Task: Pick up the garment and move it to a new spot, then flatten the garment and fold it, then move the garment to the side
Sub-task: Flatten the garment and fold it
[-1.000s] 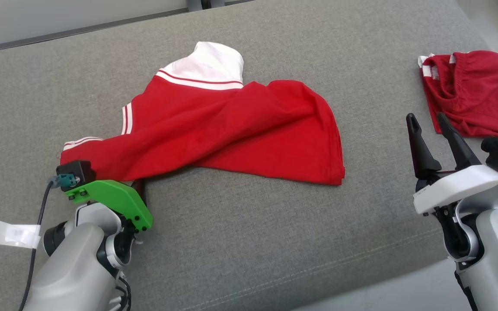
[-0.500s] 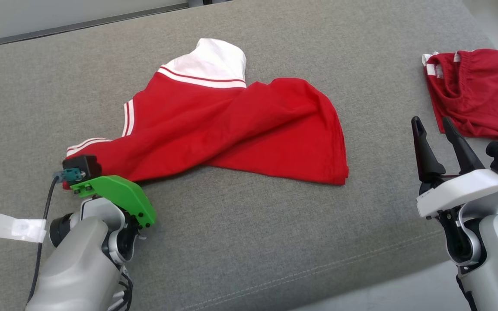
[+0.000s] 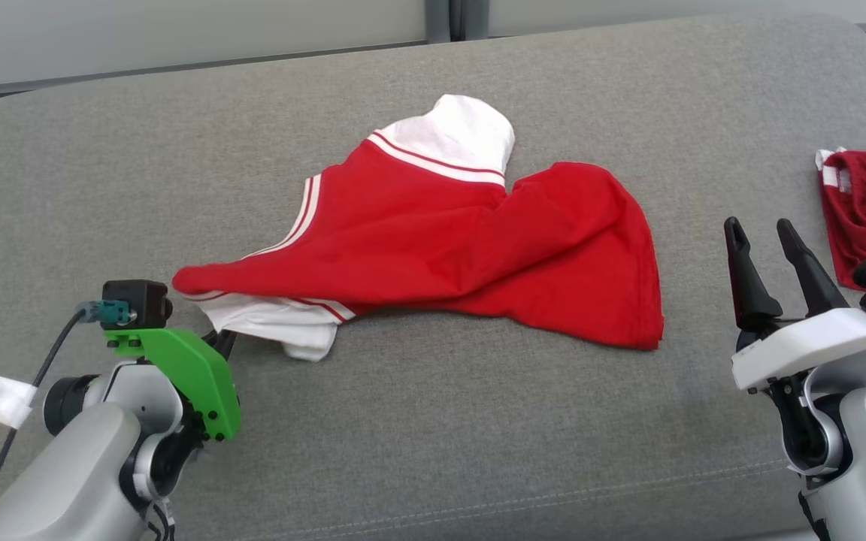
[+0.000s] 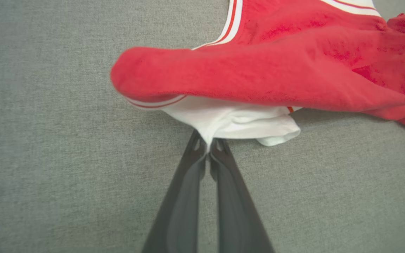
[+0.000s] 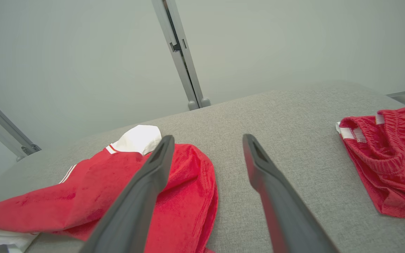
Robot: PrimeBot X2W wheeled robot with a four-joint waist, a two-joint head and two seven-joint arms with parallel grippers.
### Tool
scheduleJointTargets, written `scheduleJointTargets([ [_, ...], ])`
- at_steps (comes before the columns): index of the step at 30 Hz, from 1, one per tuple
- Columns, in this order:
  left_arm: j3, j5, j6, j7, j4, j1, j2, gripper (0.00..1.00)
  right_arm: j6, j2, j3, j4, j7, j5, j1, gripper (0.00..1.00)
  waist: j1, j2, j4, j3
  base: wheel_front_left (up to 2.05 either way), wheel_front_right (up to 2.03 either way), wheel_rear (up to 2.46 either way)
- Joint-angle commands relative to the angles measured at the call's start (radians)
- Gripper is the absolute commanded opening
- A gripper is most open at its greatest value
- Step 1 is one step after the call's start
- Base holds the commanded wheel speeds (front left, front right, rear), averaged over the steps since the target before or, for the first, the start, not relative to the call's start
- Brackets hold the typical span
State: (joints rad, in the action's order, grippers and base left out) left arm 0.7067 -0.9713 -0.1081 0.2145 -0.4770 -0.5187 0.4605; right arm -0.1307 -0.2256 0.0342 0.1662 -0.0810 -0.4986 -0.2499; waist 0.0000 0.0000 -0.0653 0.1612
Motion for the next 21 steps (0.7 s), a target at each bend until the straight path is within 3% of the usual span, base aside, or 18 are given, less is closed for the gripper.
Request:
scheduleJointTargets([
  [1,-0.010,-0.010,-0.024,0.026,0.077,0.039,0.044,0.00,0.000,0.001,-0.004,-0.003,-0.002,0.005,0.019,1.00,0.0000,0.0000,0.045,-0.035,0.00,0.00,0.00],
  [6,-0.037,-0.023,-0.125,0.097,0.343,0.131,0.169,0.00,0.000,0.001,-0.006,-0.006,0.001,0.009,0.021,1.00,0.0000,0.0000,0.068,-0.045,0.00,0.00,0.00],
  [9,-0.047,-0.042,-0.179,0.127,0.441,0.186,0.213,0.00,0.000,0.000,-0.009,-0.006,0.001,0.009,0.022,1.00,0.0000,0.0000,0.075,-0.048,0.00,0.00,0.00],
  [13,-0.047,-0.057,-0.218,0.142,0.473,0.238,0.232,0.00,0.000,0.003,0.002,-0.001,0.003,0.008,0.021,1.00,0.0000,0.0000,0.070,-0.049,0.00,0.00,0.00],
  [20,-0.031,-0.056,-0.237,0.129,0.435,0.285,0.223,0.00,0.000,-0.003,0.024,0.004,0.007,0.004,0.023,1.00,0.0000,0.0000,0.048,-0.045,0.00,0.00,0.00],
  [21,-0.031,-0.052,-0.235,0.121,0.418,0.288,0.220,0.36,0.000,-0.004,0.025,0.005,0.008,0.004,0.025,1.00,0.0000,0.0000,0.045,-0.045,0.00,0.00,0.00],
])
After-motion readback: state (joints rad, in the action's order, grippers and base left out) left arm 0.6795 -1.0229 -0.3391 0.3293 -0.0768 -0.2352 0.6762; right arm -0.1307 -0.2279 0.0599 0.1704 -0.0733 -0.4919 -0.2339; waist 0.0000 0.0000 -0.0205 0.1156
